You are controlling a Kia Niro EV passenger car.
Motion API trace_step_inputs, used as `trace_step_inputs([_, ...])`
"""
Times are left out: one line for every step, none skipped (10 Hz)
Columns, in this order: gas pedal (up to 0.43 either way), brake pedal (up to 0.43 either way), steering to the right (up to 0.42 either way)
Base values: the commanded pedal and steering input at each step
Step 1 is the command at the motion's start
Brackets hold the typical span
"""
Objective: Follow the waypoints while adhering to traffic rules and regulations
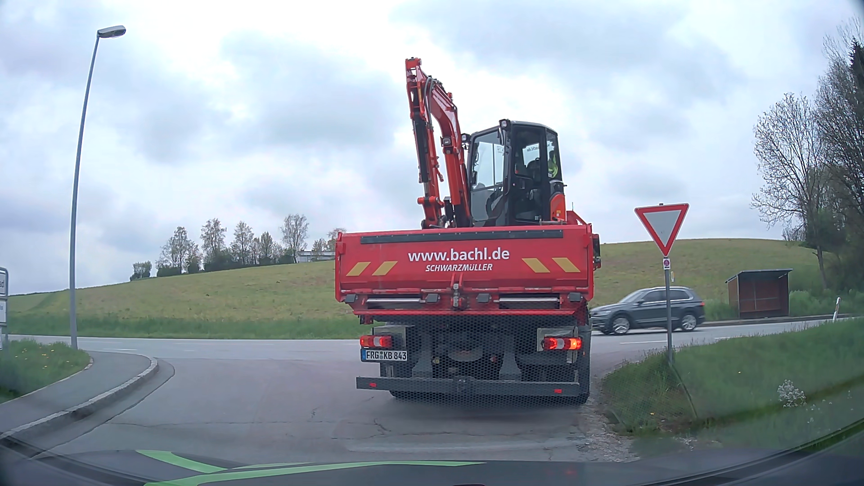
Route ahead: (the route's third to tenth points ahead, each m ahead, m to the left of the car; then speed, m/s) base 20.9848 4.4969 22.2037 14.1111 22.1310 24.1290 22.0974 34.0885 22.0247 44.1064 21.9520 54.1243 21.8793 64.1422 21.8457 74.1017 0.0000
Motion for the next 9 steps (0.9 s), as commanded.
trace_step_inputs([0.000, 0.000, 0.000])
trace_step_inputs([0.000, 0.000, 0.000])
trace_step_inputs([0.087, 0.000, 0.000])
trace_step_inputs([0.177, 0.000, 0.000])
trace_step_inputs([0.240, 0.000, 0.000])
trace_step_inputs([0.280, 0.000, 0.000])
trace_step_inputs([0.319, 0.000, 0.000])
trace_step_inputs([0.350, 0.000, 0.000])
trace_step_inputs([0.370, 0.000, 0.000])
